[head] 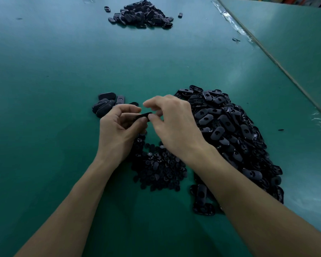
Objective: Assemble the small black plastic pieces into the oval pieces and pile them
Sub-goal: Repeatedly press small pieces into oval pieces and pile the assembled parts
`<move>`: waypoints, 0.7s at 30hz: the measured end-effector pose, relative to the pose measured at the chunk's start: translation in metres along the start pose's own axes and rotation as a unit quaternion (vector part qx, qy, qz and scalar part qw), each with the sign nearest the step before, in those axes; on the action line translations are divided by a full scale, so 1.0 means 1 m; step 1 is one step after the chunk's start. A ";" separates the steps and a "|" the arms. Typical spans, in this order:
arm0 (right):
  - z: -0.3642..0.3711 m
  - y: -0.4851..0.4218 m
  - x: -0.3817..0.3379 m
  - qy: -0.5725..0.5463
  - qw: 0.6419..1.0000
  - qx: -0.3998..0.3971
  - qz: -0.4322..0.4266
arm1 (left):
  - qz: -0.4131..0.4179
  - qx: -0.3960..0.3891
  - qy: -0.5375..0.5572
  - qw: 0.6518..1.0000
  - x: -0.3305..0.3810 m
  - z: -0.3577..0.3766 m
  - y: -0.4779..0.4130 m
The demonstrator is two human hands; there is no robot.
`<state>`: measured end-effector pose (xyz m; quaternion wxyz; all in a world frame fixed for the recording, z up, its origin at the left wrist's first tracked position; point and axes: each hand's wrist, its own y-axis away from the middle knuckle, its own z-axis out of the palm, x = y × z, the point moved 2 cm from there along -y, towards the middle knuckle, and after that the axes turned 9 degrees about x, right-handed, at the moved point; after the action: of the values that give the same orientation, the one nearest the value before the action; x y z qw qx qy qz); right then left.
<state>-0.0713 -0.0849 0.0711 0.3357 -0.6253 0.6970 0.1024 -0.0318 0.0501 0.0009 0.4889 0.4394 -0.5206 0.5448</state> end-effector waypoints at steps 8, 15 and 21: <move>-0.007 -0.010 0.017 -0.067 0.995 -0.071 0.017 | -0.025 -0.011 0.056 0.998 0.005 0.003 0.003; -0.003 -0.007 0.019 -0.033 0.999 -0.023 -0.033 | -0.041 0.000 0.076 0.996 0.006 0.003 0.003; -0.004 -0.009 0.023 -0.069 0.995 -0.065 -0.001 | -0.059 -0.031 0.099 0.993 0.004 0.003 0.003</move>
<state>-0.0640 -0.1075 0.0629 0.3419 -0.6376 0.6635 0.1903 -0.0351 0.0478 0.0045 0.5826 0.3977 -0.4596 0.5396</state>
